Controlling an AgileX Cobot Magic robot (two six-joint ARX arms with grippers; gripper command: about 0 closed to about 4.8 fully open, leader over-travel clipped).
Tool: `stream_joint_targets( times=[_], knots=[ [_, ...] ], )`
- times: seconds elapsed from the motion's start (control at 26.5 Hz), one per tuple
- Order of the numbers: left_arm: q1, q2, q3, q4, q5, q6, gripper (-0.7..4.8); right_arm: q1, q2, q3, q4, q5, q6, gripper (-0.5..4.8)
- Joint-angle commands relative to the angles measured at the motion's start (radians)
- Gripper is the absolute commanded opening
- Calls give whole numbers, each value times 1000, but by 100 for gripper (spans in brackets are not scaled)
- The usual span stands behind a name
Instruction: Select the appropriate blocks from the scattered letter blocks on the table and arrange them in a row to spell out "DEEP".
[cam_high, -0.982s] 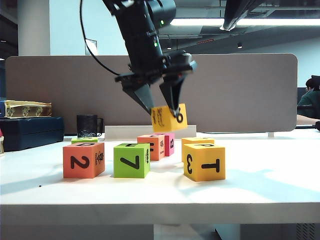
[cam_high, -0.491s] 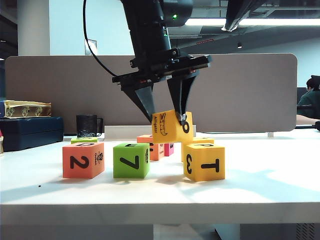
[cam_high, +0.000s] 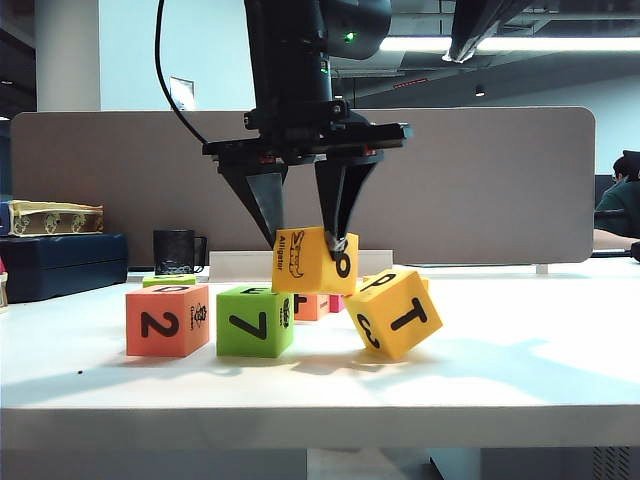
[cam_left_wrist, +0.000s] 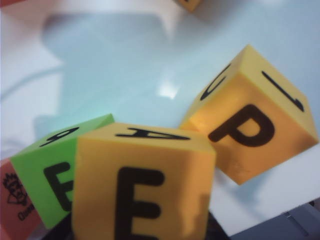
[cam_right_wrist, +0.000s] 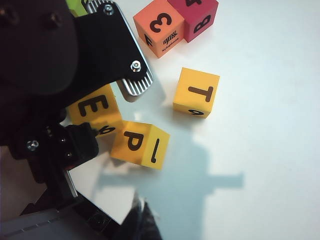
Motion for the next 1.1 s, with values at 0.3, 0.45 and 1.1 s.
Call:
stream_joint_targets(
  times=[0.3, 0.45, 1.1],
  knots=[
    [-17, -36, 8, 81, -7, 16, 263, 0, -7, 4, 9, 1, -4, -1],
    [-16, -56, 8, 58, -10, -32, 263, 0, -7, 4, 9, -2, -3, -1],
    [-16, -42, 7, 134, -38, -161, 263, 0, -7, 4, 8, -2, -4, -1]
  ],
)
